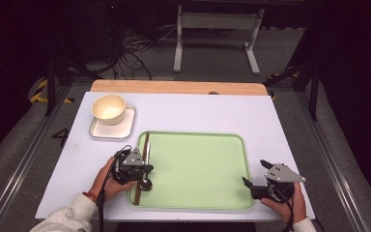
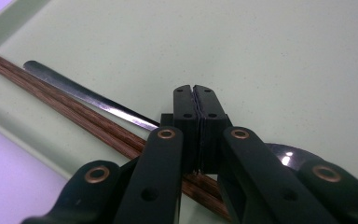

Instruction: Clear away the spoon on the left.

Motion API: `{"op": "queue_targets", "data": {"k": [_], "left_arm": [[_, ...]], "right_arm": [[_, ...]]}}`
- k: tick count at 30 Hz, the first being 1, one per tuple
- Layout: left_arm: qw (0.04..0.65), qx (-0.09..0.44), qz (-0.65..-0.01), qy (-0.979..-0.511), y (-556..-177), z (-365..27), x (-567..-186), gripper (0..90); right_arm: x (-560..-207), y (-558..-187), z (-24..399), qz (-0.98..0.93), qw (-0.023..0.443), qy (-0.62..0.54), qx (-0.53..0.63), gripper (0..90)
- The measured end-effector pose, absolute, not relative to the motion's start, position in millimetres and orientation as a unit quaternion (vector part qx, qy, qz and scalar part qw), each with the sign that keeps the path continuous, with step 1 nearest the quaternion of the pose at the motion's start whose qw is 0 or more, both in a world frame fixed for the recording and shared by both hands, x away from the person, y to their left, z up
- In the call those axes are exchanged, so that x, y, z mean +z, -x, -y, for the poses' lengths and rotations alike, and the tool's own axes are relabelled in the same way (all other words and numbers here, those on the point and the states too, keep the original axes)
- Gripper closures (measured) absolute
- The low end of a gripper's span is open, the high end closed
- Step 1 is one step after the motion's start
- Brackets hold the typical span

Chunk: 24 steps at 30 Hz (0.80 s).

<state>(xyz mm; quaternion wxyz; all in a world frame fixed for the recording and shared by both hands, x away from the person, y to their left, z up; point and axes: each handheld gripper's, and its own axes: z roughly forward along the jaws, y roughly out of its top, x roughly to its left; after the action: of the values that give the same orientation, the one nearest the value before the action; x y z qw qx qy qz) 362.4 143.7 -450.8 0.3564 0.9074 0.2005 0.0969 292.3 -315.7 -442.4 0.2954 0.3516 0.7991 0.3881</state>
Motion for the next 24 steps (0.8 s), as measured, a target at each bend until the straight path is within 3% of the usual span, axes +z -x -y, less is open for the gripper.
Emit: {"op": "queue_targets", "data": {"k": [24], "left_arm": [[0.411, 0.14, -0.208, -0.876, -367.7, -169.0, -420.2, 83.2]], "right_arm": [[-441.7, -288.2, 318.4, -0.797, 0.301, -0.353, 0.386, 14.1]]}}
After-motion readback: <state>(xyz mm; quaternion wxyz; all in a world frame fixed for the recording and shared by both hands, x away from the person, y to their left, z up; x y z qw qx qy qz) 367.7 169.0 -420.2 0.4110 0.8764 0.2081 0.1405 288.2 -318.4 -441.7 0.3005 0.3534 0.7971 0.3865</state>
